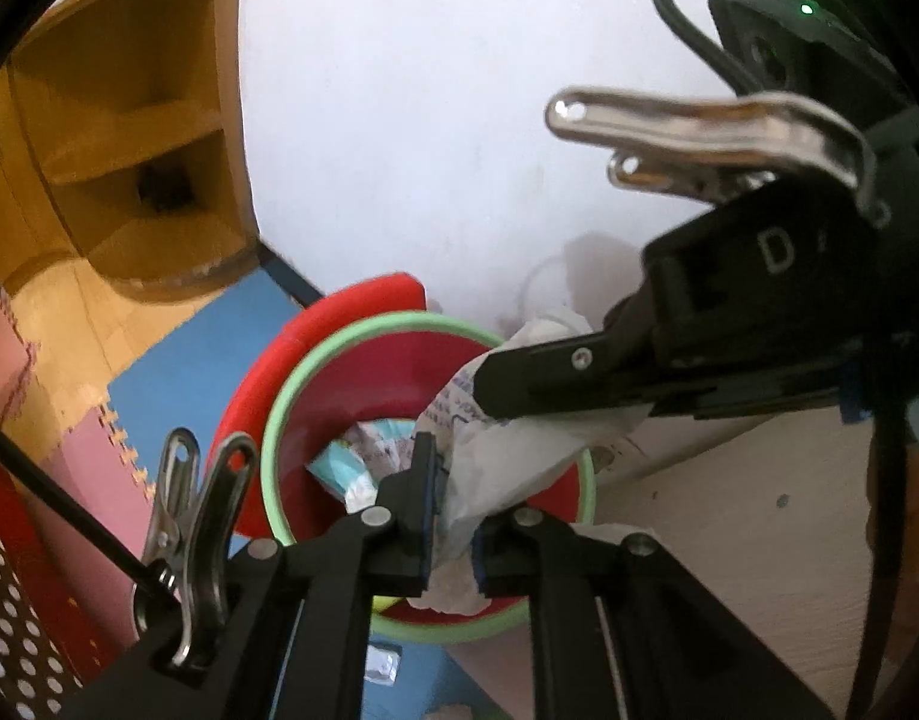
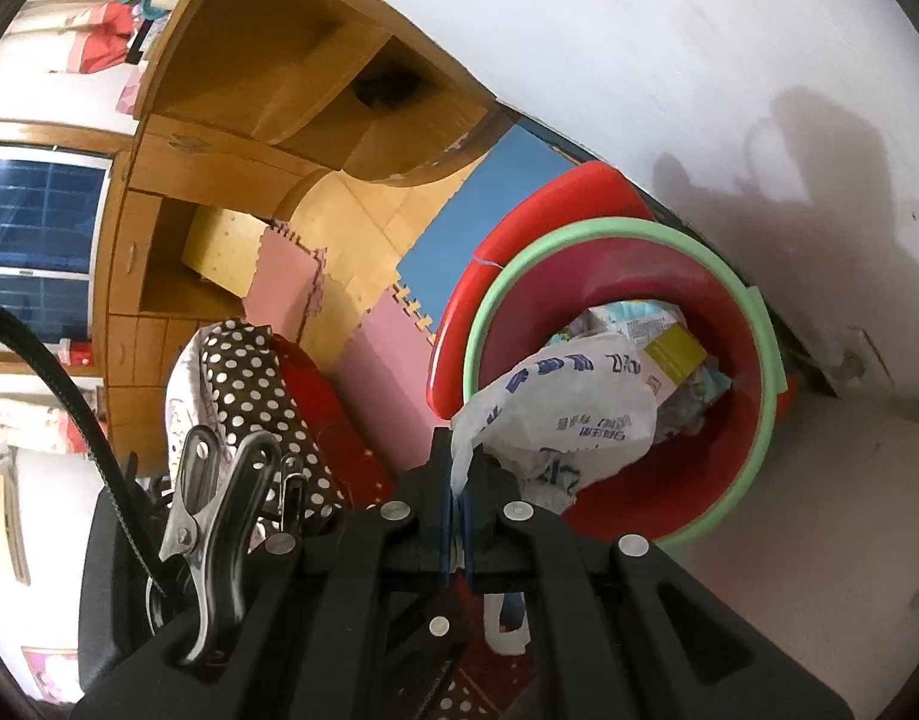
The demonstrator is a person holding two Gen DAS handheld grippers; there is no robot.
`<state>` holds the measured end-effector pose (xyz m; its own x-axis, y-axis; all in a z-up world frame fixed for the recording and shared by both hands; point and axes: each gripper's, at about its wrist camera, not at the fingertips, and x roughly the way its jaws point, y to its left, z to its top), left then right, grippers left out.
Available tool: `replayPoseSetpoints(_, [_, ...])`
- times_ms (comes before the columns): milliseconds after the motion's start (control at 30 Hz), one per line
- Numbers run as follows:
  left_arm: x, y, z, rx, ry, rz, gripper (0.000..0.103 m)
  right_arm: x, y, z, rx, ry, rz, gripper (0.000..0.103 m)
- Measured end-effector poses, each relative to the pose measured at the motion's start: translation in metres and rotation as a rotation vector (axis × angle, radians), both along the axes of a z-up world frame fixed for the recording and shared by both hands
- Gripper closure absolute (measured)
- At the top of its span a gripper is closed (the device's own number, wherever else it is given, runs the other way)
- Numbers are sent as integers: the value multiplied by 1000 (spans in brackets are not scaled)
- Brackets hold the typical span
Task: Collect trash
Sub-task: 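Open the right tool to drop the bag into the bucket, then move both open tools back to the table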
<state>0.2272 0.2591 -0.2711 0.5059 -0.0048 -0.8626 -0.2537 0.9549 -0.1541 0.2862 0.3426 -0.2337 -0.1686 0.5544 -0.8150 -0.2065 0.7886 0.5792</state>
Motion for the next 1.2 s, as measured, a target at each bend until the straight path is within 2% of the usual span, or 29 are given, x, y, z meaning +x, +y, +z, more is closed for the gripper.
replayPoseSetpoints(300, [0, 2, -21, -52, 52, -4, 91, 2, -7, -19, -95, 63, -17, 100])
replayPoseSetpoints(400, [0, 8, -29, -78, 61, 14, 86, 2, -8, -19, -114, 58, -24, 99])
replayPoseSetpoints(500, [-1, 16, -33, -92, 63, 31, 79, 3, -8, -19, -119, 56, -24, 99])
replayPoseSetpoints(667, [-4, 19, -39, -73, 83, 36, 45, 4, -8, -20, -127, 47, -27, 99])
replayPoseSetpoints(733, [-7, 19, -42, -63, 89, 33, 43, 5, -10, -21, -134, 49, -35, 99])
replayPoseSetpoints(800, [-8, 21, -46, -63, 100, 27, 43, 6, -12, -23, -148, 55, -51, 92])
replayPoseSetpoints(867, [-11, 21, -49, -67, 108, 29, 43, 8, -16, -27, -163, 67, -69, 61])
replayPoseSetpoints(900, [-12, 21, -51, -71, 112, 29, 43, 8, -17, -28, -169, 66, -72, 50])
replayPoseSetpoints(1100, [-19, 21, -57, -96, 124, 26, 41, 7, -12, -27, -211, 32, -43, 37])
replayPoseSetpoints(1200, [-20, 20, -61, -105, 142, 32, 41, 8, -12, -26, -224, 20, -46, 36])
